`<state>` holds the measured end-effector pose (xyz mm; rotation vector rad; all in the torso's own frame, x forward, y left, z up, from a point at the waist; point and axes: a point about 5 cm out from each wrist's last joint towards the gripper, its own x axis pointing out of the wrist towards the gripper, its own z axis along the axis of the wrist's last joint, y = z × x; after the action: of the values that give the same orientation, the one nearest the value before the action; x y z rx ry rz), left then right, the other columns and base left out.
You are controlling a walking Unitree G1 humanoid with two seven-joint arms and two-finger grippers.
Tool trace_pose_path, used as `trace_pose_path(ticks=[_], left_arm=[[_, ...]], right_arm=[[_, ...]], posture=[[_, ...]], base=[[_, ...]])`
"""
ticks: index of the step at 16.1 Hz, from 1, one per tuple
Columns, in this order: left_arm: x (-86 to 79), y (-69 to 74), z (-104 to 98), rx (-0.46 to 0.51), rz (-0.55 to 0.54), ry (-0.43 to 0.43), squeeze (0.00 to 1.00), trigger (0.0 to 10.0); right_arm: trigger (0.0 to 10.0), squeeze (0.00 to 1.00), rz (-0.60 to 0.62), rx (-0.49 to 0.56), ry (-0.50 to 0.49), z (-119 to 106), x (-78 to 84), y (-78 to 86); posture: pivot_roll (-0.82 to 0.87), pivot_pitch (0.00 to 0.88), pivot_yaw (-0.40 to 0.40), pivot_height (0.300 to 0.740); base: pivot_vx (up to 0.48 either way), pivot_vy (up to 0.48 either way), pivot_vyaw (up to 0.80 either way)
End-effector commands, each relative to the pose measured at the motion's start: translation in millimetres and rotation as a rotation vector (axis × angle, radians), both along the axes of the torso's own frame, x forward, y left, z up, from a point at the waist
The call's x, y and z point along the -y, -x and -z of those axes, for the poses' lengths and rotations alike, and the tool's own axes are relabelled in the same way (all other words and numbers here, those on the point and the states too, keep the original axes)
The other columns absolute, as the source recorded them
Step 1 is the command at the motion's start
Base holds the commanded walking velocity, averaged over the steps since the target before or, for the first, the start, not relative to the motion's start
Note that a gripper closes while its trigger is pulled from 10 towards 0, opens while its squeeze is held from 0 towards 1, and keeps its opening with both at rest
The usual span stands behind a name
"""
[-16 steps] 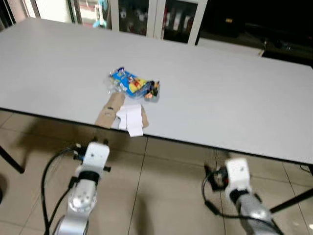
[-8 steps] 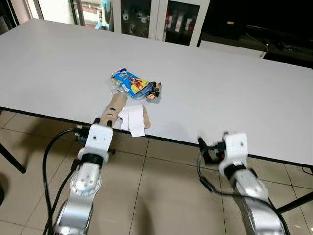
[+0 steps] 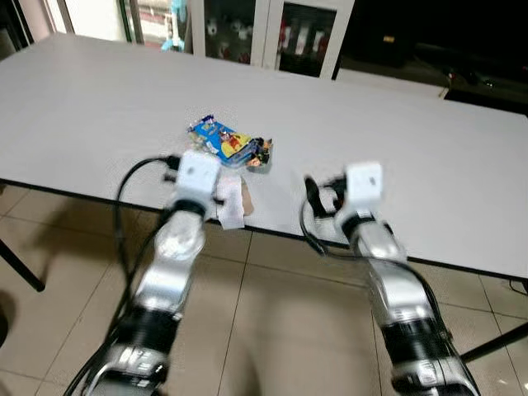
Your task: Picking trash to rubbish bin
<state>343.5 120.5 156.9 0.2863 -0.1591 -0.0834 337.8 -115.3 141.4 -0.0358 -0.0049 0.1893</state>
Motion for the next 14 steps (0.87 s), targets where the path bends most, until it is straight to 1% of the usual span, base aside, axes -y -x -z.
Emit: trace_pose_path(ticks=[1, 2, 3, 5, 7, 9, 11, 12, 14], left_arm=[[11.3, -3.1, 2.0, -0.003, 0.035, -0.028, 0.00, 10.0], [17.2, -7.6, 0.3, -0.003, 0.045, -0.025, 0.00, 10.0], [18.0, -9.9, -1.5, 0.001, 0.043, -0.014, 0.00, 10.0], [16.9, -12.9, -2.6, 0.008, 0.035, -0.006, 0.00, 10.0], [13.8, -13.1, -1.1, 0.011, 0.028, -0.022, 0.00, 10.0], [8.2, -12.4, 2.0, 0.008, 0.017, -0.029, 0.00, 10.0], [6.9, -12.8, 2.8, 0.007, 0.016, -0.031, 0.00, 10.0], [7.0, -12.9, 2.9, 0.009, 0.017, -0.030, 0.00, 10.0], [8.6, -13.3, 2.6, 0.010, 0.022, -0.028, 0.00, 10.0]], right_arm=[[10.0, 0.00, 0.026, -0.022, 0.007, 5.7, 3.5, -2.9], [10.0, 0.00, 0.032, -0.008, -0.002, 1.4, 3.2, -7.8], [10.0, 0.00, 0.044, 0.004, -0.004, -2.7, 5.0, -10.9], [10.0, 0.00, 0.065, 0.015, -0.016, -6.5, 8.3, -15.0], [10.0, 0.00, 0.066, 0.023, -0.012, -7.4, 9.1, -16.1], [10.0, 0.00, 0.085, 0.013, -0.055, -5.3, 11.1, -16.1], [10.0, 0.00, 0.074, 0.007, -0.065, -3.8, 8.7, -16.3], [10.0, 0.00, 0.076, 0.023, -0.050, -4.7, 8.9, -16.4], [10.0, 0.00, 0.075, 0.012, -0.066, -3.0, 8.0, -16.2]], posture=[[-0.04, 0.027, -0.128, 0.740], [-0.04, 0.027, -0.128, 0.740], [-0.05, 0.027, -0.128, 0.740], [-0.05, 0.029, -0.128, 0.740], [-0.04, 0.030, -0.129, 0.740], [-0.04, 0.031, -0.126, 0.740], [-0.04, 0.034, -0.125, 0.740], [-0.04, 0.035, -0.124, 0.740], [-0.04, 0.037, -0.124, 0.740]], base=[[0.000, 0.000, 0.00], [0.000, 0.000, 0.00], [0.000, 0.000, 0.00], [0.000, 0.000, 0.00], [0.000, 0.000, 0.00], [0.285, 0.000, 0.00], [0.306, 0.000, -0.80], [0.322, 0.000, 0.00], [0.326, 0.000, 0.00]])
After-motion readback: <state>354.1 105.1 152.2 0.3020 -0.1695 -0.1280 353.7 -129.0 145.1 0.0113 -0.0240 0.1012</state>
